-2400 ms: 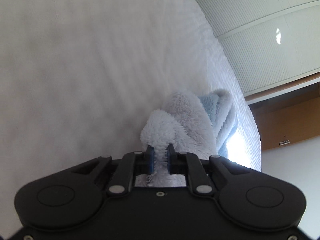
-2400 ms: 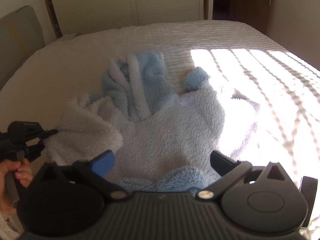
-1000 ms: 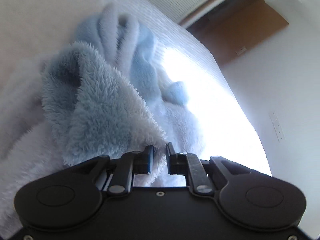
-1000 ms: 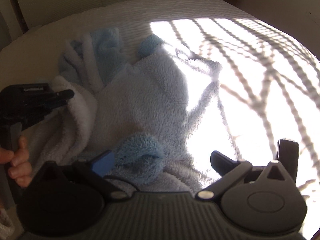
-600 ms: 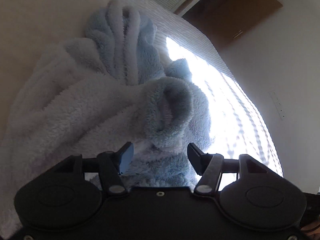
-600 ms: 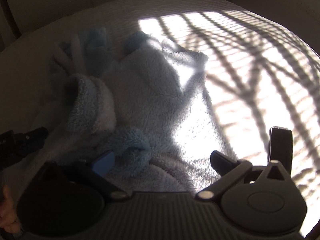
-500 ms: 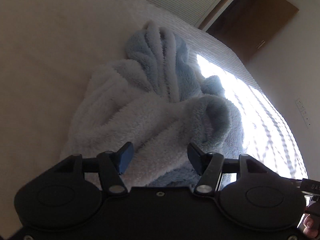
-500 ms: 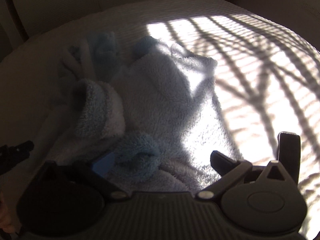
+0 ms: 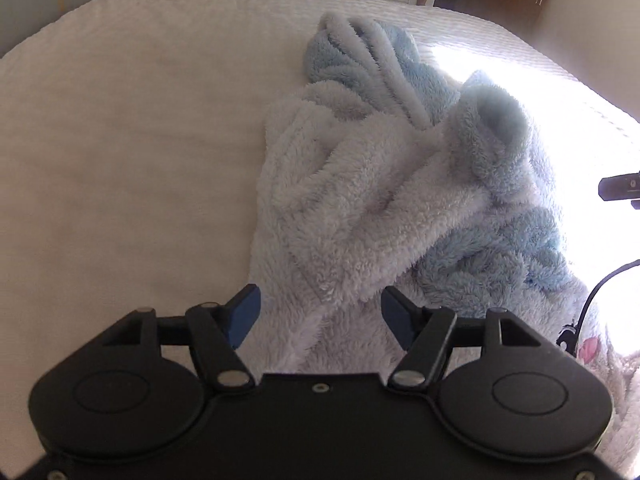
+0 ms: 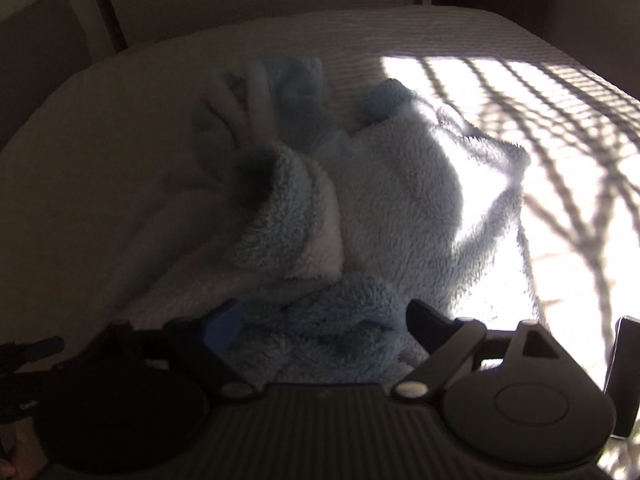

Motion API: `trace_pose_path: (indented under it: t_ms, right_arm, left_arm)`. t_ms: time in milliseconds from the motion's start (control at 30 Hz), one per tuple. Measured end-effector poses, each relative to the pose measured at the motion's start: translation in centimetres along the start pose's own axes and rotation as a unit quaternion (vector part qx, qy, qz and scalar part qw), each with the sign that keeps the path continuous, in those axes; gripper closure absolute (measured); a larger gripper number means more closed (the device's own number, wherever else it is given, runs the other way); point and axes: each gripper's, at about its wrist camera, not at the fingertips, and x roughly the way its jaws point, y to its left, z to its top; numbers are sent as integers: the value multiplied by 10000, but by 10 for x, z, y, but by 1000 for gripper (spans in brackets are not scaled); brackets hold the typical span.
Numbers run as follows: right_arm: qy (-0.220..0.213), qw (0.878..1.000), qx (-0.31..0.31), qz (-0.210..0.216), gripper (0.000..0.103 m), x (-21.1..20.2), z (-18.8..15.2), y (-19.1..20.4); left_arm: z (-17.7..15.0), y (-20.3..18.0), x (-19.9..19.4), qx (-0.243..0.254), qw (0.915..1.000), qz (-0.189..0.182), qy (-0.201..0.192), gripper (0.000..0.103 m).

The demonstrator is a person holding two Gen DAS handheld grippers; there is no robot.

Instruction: Fold clothes

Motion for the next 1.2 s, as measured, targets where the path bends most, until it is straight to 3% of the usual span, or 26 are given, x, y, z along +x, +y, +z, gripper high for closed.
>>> trace_pose_path:
  t_ms: [233, 333, 467, 533, 600, 633, 700, 833, 933, 1000, 1033, 1100, 1200]
  right_arm:
    - [-747, 9905, -984, -609, 21, 34, 10, 35]
    - [-836, 9907, -969, -465, 21, 51, 23, 47]
    - [-851, 9950, -84, -511, 21, 70, 47, 43]
    - [-524, 9949, 119, -859, 35, 89, 56, 40]
    - [-120, 9948, 94, -1003, 62, 105, 62, 35]
    - [-119, 9937, 168, -1102, 69, 105, 63, 26]
    - [-117, 9910, 318, -1299, 98, 105, 66, 7]
    - [-398, 9822, 534, -1755, 101, 96, 74, -37]
    - [-579, 9710, 887, -2141, 100, 84, 80, -84]
    - [-539, 9657, 1242, -2215, 90, 79, 80, -113]
    - [-557, 9695, 1347, -1969, 84, 75, 74, -120]
    - [-592, 9750, 1554, -1473, 55, 67, 62, -133]
    - [-566, 9828, 1710, -413, 38, 67, 40, -135]
  left_arm:
    - [-12, -11, 29, 432, 9978, 436, 266, 36]
    - [-11, -11, 38, 335, 9967, 696, 264, 36]
    - [-12, 1, 43, 11, 9943, 1039, 257, 34]
    - [-14, 4, 46, 29, 9911, 1295, 314, 31]
    - [-15, 8, 48, -25, 9888, 1451, 355, 31]
    - [-16, 10, 49, -61, 9875, 1529, 373, 31]
    - [-16, 15, 50, -177, 9851, 1669, 384, 31]
    - [-16, 21, 54, -309, 9840, 1688, 470, 32]
    - [-16, 24, 54, -364, 9835, 1704, 494, 32]
    - [-15, 26, 52, -445, 9831, 1702, 515, 32]
    - [-16, 25, 51, -452, 9831, 1701, 499, 32]
    - [-16, 23, 48, -450, 9833, 1701, 463, 32]
    - [-18, 16, 43, -344, 9833, 1746, 376, 31]
